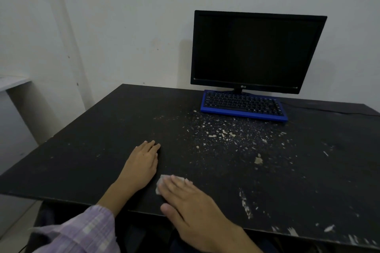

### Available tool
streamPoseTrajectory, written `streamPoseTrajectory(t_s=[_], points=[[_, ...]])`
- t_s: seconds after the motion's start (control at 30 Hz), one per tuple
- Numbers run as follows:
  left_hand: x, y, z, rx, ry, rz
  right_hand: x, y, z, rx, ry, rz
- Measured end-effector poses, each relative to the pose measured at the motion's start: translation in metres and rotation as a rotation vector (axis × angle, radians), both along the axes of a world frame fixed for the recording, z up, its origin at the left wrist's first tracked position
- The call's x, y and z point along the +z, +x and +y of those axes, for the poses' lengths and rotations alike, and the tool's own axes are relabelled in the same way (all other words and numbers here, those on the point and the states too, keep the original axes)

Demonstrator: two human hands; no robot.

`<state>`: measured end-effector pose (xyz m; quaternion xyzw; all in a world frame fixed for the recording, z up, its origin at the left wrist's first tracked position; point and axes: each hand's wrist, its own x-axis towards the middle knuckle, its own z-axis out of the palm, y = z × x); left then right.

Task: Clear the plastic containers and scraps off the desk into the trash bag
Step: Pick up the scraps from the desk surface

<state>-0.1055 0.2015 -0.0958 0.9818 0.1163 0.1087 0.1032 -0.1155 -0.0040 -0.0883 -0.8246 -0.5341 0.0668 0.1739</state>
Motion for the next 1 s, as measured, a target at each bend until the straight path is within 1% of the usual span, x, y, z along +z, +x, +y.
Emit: streamPoseTrajectory(t_s=[0.07, 0.13, 0.3, 0.4, 0.53, 0.63, 0.73, 1.0], points=[[0.000, 0.000, -0.004, -0.015, 0.000, 0.002, -0.001, -0.002, -0.011, 0.030, -0.010, 0.039], [0.000, 0.001, -0.008, -0.029, 0.000, 0.001, -0.001, 0.003, -0.027, 0.014, -0.019, 0.049], [0.001, 0.015, -0.024, -0.070, -0.036, -0.007, 0.003, 0.033, -0.067, -0.175, -0.070, 0.028], [0.001, 0.035, -0.037, -0.105, -0.030, 0.013, 0.006, 0.057, -0.070, -0.253, -0.085, 0.043], [0.005, 0.070, -0.053, -0.152, -0.021, 0.039, 0.010, 0.096, -0.056, -0.308, -0.114, 0.060], [0.008, 0.096, -0.058, -0.157, -0.011, 0.044, 0.011, 0.131, -0.037, -0.337, -0.156, 0.096], [0.012, 0.116, -0.055, -0.145, -0.011, 0.048, 0.014, 0.159, -0.016, -0.342, -0.150, 0.116], [0.007, 0.146, -0.038, -0.097, -0.071, -0.023, 0.028, 0.213, 0.039, -0.359, -0.142, 0.189]])
